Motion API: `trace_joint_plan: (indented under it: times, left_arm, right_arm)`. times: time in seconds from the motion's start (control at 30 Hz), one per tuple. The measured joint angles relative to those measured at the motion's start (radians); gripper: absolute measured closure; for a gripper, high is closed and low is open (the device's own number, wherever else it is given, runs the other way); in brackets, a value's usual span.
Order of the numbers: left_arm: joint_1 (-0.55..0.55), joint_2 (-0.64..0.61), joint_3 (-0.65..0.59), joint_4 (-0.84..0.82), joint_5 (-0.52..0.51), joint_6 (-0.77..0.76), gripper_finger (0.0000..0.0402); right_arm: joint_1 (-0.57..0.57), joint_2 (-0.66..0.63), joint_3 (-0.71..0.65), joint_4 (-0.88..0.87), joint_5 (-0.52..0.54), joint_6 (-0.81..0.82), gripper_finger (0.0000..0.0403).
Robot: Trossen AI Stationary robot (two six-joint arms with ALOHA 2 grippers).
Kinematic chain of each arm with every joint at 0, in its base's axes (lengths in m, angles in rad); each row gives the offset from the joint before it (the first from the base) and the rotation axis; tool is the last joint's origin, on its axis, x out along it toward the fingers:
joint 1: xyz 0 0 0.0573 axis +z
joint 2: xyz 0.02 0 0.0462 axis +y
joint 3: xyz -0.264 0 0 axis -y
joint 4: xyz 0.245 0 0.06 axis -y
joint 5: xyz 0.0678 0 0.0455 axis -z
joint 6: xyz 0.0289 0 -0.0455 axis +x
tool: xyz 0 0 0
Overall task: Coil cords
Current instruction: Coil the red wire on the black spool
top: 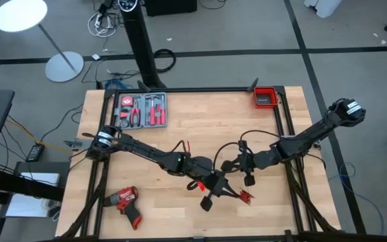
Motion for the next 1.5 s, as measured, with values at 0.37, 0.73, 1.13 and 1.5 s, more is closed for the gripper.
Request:
trace_joint_plan:
  times: [0.37,0.73,1.13,1.5]
  left_arm:
    - [-0.011,0.000,0.000,0.054,-0.014,0.046,0.0401]
    - [-0.012,0.000,0.000,0.091,-0.015,0.049,0.0402]
    - [-0.010,0.000,0.000,0.096,-0.019,0.050,0.0402]
    - [-0.010,0.000,0.000,0.112,-0.030,0.050,0.0402]
  right_arm:
    - [0.047,-0.015,-0.001,-0.183,-0.070,0.201,0.0295]
    - [0.252,-0.156,-0.001,-0.296,-0.122,0.450,0.0274]
    - [0.418,-0.317,-0.001,-0.185,0.076,0.304,0.0281]
    - [0.487,-0.234,-0.001,-0.181,0.143,0.198,0.0289]
